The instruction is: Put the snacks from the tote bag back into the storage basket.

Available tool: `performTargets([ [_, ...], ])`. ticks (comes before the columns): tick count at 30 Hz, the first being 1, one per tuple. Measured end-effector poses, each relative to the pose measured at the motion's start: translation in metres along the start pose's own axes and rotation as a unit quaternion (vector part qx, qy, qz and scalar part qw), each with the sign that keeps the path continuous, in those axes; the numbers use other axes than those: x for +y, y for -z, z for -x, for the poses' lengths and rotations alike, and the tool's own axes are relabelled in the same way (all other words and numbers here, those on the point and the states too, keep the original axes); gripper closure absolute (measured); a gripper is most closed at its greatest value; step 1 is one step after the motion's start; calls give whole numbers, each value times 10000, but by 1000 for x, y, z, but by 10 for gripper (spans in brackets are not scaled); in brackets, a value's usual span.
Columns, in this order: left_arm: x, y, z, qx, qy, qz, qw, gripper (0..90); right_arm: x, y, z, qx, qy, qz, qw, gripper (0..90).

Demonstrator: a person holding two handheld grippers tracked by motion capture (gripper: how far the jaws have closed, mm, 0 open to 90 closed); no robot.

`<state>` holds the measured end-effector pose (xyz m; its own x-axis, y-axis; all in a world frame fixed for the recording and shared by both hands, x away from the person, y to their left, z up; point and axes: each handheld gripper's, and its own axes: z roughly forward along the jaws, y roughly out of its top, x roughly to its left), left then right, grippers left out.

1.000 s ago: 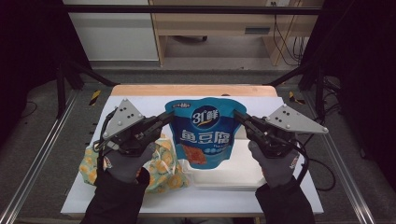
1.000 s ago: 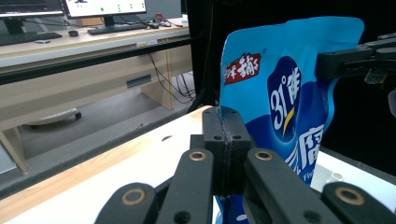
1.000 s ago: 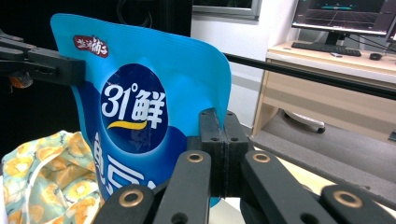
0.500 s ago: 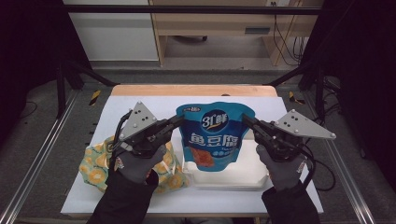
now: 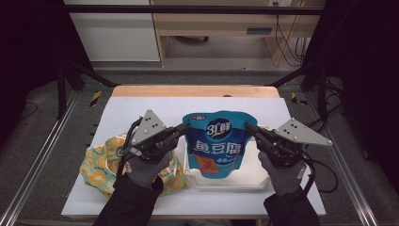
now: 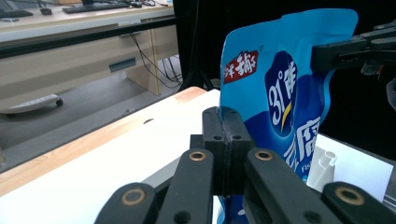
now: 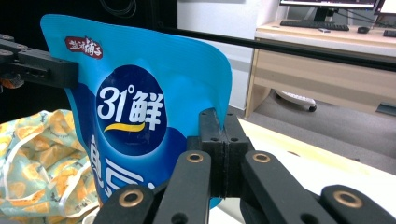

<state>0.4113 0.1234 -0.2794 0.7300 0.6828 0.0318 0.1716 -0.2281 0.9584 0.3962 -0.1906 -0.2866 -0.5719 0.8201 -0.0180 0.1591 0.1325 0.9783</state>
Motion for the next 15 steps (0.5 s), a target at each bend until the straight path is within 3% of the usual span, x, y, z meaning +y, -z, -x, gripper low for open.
performTargets([
  [15, -20, -7, 0, -44, 38, -159, 9999, 900, -19, -5, 0, -8, -33, -148, 9999, 900],
])
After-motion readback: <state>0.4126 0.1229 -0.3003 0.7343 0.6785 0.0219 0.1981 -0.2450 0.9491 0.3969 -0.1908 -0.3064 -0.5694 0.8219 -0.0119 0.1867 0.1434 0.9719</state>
